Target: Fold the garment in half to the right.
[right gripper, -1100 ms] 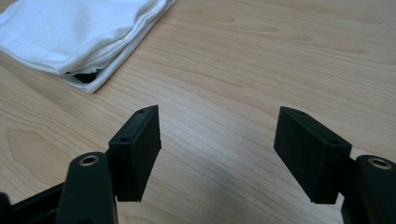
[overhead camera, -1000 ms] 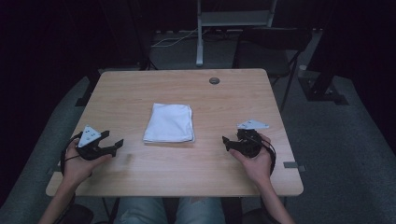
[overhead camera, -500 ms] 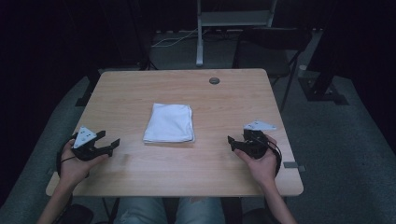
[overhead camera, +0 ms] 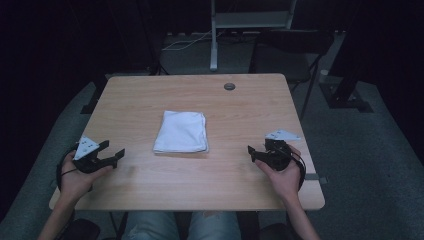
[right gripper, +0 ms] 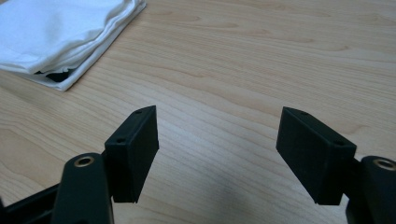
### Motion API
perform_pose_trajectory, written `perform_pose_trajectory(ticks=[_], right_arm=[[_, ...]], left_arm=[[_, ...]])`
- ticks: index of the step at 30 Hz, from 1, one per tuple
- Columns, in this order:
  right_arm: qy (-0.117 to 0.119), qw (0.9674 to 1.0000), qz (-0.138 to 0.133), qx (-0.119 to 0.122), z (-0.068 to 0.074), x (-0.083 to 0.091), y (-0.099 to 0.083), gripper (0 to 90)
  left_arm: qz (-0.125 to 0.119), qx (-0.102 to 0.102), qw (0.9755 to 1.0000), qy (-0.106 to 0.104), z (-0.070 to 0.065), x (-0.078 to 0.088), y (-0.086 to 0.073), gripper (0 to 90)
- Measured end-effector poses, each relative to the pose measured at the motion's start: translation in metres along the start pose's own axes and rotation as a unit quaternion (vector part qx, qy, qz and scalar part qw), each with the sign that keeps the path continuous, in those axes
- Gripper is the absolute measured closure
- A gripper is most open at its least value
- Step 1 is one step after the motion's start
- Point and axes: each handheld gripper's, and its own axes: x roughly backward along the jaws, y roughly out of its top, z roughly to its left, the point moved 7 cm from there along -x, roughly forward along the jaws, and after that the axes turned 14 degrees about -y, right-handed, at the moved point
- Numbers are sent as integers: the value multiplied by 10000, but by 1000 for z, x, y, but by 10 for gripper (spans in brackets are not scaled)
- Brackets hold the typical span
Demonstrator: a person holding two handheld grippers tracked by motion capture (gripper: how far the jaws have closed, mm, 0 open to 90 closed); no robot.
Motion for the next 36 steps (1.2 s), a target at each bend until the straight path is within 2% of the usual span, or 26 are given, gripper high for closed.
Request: perform_pose_trajectory(ticks=[36], right_arm=[[-245,9993,-24,-272,-22,3,-9,268]], left_arm=[[-94,202,9993,314,17,12,-13,309]])
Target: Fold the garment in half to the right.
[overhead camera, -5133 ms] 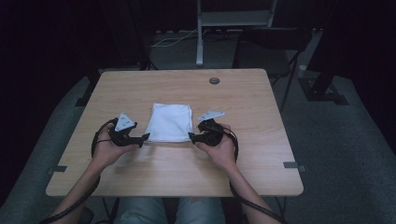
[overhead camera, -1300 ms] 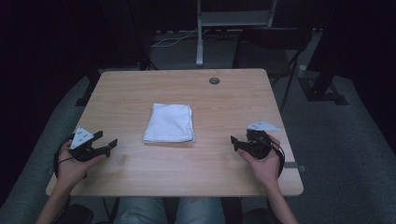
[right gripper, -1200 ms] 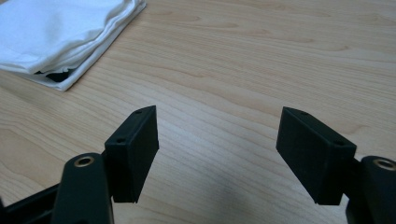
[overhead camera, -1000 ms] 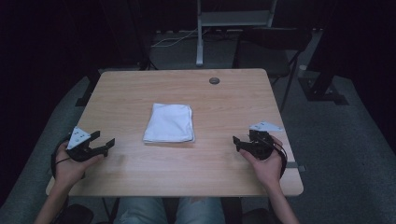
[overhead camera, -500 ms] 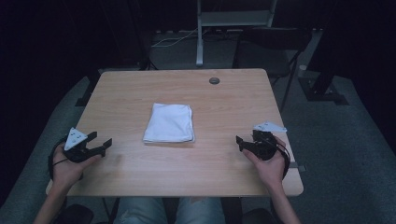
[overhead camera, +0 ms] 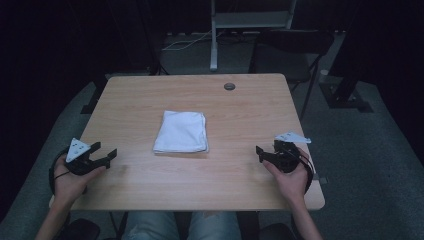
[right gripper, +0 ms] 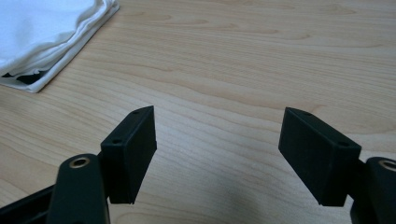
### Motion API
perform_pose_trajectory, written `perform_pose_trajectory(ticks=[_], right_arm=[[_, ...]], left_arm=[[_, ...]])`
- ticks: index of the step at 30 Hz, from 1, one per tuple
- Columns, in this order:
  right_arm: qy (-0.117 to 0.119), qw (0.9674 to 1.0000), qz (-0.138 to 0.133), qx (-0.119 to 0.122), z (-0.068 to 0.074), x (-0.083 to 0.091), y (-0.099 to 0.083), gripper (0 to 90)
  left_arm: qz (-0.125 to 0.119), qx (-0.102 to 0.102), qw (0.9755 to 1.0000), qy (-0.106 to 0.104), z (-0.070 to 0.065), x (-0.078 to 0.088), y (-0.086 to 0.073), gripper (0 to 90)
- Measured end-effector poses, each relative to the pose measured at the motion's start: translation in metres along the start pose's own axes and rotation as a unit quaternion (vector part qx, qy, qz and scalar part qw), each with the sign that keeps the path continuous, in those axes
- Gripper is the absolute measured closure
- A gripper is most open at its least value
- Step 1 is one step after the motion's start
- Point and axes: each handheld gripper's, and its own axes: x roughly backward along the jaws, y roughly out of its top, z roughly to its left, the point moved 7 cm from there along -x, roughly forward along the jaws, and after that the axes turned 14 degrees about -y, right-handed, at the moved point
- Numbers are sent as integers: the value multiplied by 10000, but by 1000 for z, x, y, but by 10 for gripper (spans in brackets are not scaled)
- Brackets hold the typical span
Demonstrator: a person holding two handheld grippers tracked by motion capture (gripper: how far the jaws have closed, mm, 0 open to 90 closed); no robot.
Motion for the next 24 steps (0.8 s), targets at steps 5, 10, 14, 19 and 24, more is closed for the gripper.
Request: perform_pose_trajectory(ticks=[5,10,14,19,24], right_arm=[[-45,10000,2,-38,-4,-1,-3,268],[-107,9999,-3,-77,-8,0,-5,268],[-142,9998,4,-103,-11,0,-6,266],[-184,9998,4,-112,-13,-1,-7,265],[-189,9998,4,-114,-13,-2,-7,263]], left_arm=[[-3,27,10000,44,3,2,-2,309],[-1,52,10000,69,4,3,-5,309],[5,70,10000,62,4,2,-8,309],[33,85,9999,59,4,0,-10,309],[48,91,9999,68,4,-1,-12,309]])
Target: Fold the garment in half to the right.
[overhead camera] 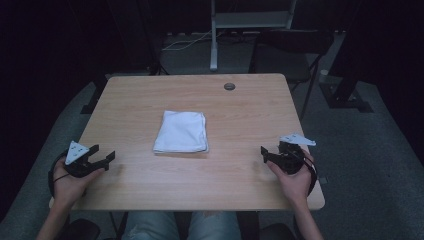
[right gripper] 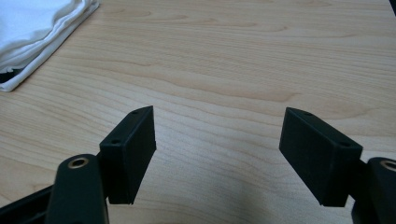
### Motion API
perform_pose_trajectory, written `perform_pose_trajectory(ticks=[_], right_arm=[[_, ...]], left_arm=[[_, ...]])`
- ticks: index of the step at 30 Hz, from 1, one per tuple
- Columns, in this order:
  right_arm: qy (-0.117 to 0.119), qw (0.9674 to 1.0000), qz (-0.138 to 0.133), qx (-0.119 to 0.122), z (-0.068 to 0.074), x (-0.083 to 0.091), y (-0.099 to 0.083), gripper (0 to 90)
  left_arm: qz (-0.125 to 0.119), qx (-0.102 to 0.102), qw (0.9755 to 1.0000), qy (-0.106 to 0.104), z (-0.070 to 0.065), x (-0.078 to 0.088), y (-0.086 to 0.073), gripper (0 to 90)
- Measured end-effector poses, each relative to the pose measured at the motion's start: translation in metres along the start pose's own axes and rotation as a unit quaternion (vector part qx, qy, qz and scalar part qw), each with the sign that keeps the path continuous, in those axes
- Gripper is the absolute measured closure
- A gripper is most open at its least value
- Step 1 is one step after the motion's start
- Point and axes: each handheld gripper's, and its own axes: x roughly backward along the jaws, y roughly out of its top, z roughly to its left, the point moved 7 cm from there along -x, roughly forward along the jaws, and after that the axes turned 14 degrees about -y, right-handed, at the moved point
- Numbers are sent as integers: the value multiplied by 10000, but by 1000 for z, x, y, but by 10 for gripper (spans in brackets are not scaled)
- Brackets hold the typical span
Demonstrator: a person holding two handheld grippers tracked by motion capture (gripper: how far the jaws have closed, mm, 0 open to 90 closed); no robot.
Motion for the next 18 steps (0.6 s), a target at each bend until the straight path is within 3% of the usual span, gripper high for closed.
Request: perform_pose_trajectory(ticks=[18], right_arm=[[-61,10000,37,-4,-2,-5,-7,263]], left_arm=[[35,-42,10000,19,-2,-1,0,308]])
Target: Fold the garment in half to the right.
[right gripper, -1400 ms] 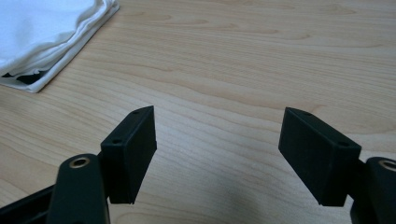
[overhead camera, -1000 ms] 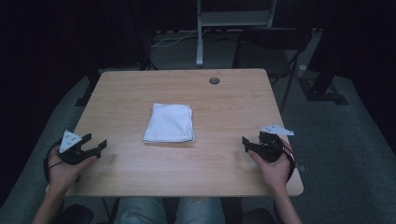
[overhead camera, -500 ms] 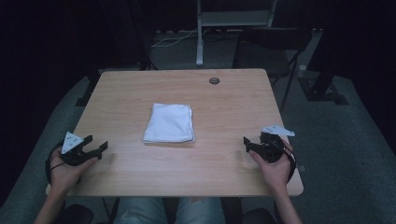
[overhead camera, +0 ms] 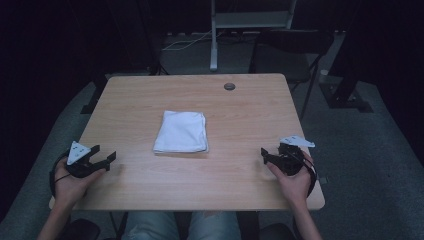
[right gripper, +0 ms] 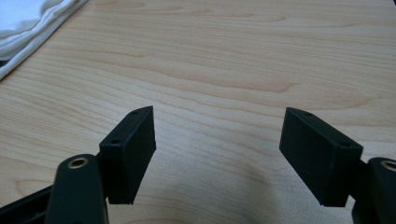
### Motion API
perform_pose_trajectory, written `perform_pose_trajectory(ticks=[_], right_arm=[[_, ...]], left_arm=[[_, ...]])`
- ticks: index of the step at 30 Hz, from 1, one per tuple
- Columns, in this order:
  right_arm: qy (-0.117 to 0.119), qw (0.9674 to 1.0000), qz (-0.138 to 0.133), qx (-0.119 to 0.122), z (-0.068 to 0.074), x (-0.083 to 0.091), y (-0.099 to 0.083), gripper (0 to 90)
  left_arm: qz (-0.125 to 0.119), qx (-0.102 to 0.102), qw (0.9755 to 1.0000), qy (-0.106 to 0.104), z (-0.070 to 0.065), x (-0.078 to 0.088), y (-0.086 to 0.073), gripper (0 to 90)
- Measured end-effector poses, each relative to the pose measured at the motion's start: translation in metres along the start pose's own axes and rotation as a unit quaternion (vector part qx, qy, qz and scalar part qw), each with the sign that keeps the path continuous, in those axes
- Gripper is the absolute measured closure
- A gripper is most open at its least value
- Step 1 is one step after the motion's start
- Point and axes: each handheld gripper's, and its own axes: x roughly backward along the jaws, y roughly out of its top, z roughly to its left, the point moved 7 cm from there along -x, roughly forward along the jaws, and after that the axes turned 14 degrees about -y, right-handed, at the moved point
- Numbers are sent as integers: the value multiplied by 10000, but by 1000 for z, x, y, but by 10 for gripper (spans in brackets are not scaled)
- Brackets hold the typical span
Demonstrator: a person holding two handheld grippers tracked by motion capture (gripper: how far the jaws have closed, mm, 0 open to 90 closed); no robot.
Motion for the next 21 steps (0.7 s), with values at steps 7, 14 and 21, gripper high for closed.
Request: perform_pose_trajectory(ticks=[7,14,21], right_arm=[[-16,10000,33,9,0,-3,-3,261],[-25,10000,51,-6,0,-4,-3,261],[-38,9999,104,-79,-1,-5,-3,266]], left_arm=[[11,-3,10000,8,0,0,0,309],[36,-40,10000,32,-1,-1,0,309],[25,-63,10000,47,-2,-1,0,309]])
